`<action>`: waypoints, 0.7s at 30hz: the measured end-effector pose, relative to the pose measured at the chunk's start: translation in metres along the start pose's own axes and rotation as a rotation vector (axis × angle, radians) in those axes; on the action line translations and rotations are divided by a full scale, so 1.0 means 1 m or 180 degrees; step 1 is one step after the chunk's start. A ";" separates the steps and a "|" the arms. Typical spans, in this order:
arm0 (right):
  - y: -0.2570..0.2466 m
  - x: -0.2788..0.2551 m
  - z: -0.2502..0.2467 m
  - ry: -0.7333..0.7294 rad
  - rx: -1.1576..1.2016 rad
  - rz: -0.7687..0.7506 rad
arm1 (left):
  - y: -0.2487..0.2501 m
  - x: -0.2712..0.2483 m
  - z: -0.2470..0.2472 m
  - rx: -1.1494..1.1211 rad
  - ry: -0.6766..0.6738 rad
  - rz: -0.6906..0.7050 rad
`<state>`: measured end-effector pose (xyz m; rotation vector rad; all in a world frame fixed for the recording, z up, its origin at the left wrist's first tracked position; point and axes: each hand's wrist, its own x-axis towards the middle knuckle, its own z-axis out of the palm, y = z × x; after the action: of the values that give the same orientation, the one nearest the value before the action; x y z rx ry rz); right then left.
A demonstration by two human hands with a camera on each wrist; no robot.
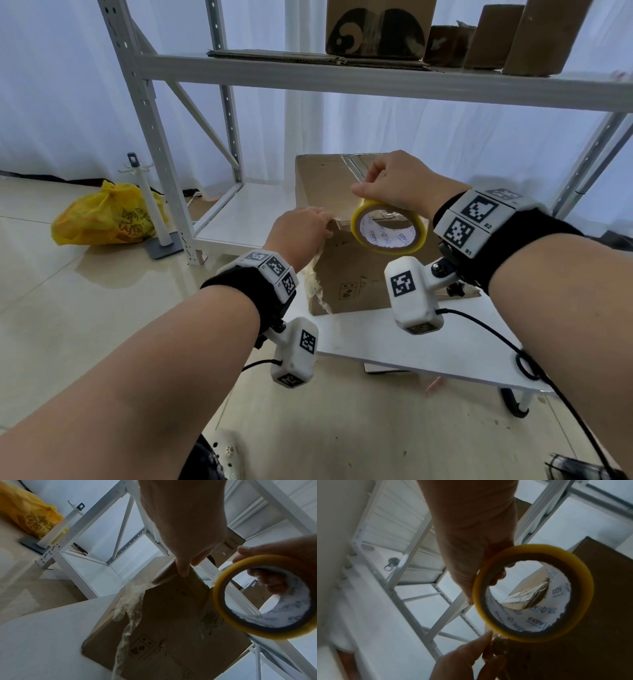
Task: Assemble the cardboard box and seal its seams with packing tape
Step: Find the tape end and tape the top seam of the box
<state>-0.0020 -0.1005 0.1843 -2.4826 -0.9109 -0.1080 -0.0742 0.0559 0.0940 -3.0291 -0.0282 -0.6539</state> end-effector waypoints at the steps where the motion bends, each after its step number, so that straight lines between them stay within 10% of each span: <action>1: -0.002 0.001 -0.001 -0.0017 -0.0133 -0.0073 | 0.001 0.000 0.002 0.0031 0.0041 0.0035; 15: 0.000 0.010 -0.008 0.0000 -0.1582 -0.0364 | -0.023 -0.009 0.009 0.0237 0.0160 -0.0041; 21: 0.009 0.008 -0.006 0.0816 -0.2023 -0.0281 | -0.010 -0.005 0.009 0.0231 0.0161 -0.0199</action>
<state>0.0105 -0.1040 0.1876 -2.8903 -0.9822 -0.8426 -0.0751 0.0665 0.0838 -2.9515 -0.1425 -0.7174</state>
